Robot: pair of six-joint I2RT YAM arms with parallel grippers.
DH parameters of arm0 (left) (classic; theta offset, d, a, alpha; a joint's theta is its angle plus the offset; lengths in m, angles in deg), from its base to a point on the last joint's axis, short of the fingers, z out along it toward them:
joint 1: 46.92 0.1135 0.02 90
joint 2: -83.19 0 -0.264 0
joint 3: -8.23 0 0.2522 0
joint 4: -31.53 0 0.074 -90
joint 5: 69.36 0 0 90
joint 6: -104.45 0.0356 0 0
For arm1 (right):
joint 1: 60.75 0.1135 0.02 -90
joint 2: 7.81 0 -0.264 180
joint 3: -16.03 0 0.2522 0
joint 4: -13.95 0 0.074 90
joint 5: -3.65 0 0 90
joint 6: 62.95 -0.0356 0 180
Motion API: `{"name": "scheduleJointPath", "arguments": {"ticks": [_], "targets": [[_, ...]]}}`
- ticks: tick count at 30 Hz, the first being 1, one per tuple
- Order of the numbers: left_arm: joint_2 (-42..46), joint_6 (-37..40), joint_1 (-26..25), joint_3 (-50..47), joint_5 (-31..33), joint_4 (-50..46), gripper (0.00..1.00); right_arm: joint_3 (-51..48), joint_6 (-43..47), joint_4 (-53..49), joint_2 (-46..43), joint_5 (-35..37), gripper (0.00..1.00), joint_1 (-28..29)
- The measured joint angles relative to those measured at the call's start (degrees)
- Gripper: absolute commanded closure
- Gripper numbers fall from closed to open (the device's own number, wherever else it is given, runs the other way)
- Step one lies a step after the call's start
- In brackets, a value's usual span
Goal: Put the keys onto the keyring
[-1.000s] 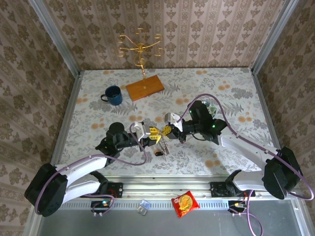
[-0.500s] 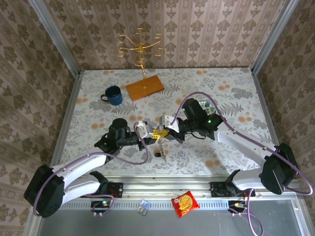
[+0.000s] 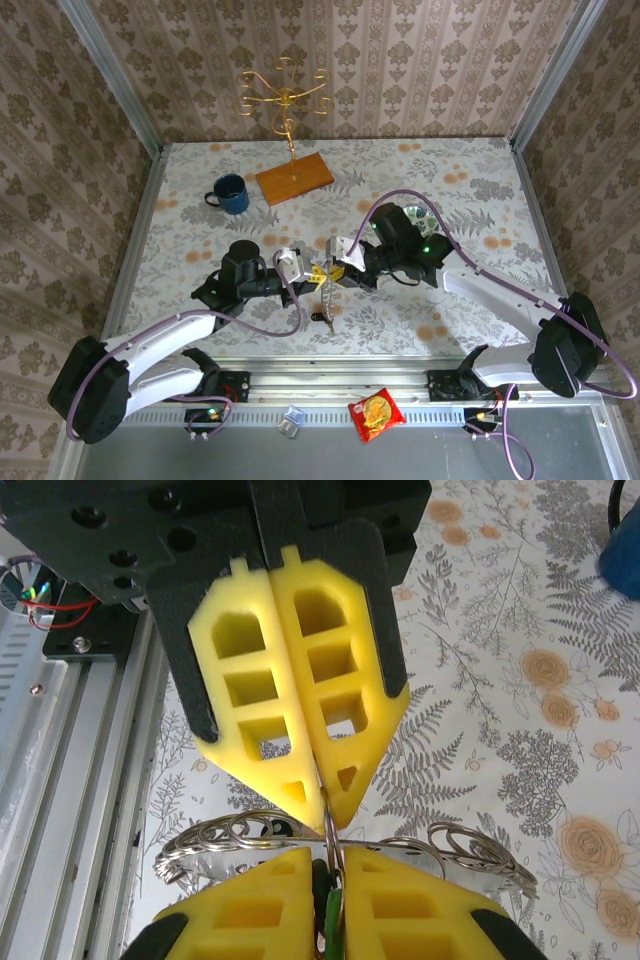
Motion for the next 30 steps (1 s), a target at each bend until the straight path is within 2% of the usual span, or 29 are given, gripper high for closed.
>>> {"name": "scheduleJointPath", "arguments": {"ticks": [4,6,10,15,19,30], "targets": [[0.15,0.13,-0.17,-0.02,0.17,-0.22,1.00,-0.74,-0.79,-0.42,-0.39,1.01,0.76,-0.31],[0.28,0.15,-0.17,-0.02,0.37,-0.24,1.00,-0.92,-1.25,-0.46,-0.52,1.42,0.74,-0.55],[0.33,0.20,-0.20,-0.02,0.48,-0.44,1.00,-1.14,-1.88,-0.44,-0.74,1.46,0.77,-0.66],[0.33,0.22,-0.22,-0.02,0.72,-0.42,1.00,-1.16,-1.97,-0.44,-0.74,1.49,0.89,-0.66],[0.33,0.44,-0.26,-0.04,1.09,-0.44,1.00,-1.18,-2.10,-0.46,-0.74,1.86,0.91,-0.66],[0.33,1.03,-0.90,-0.15,1.77,-0.33,1.00,-2.23,-4.22,2.03,0.68,1.25,0.75,-0.66]]}}
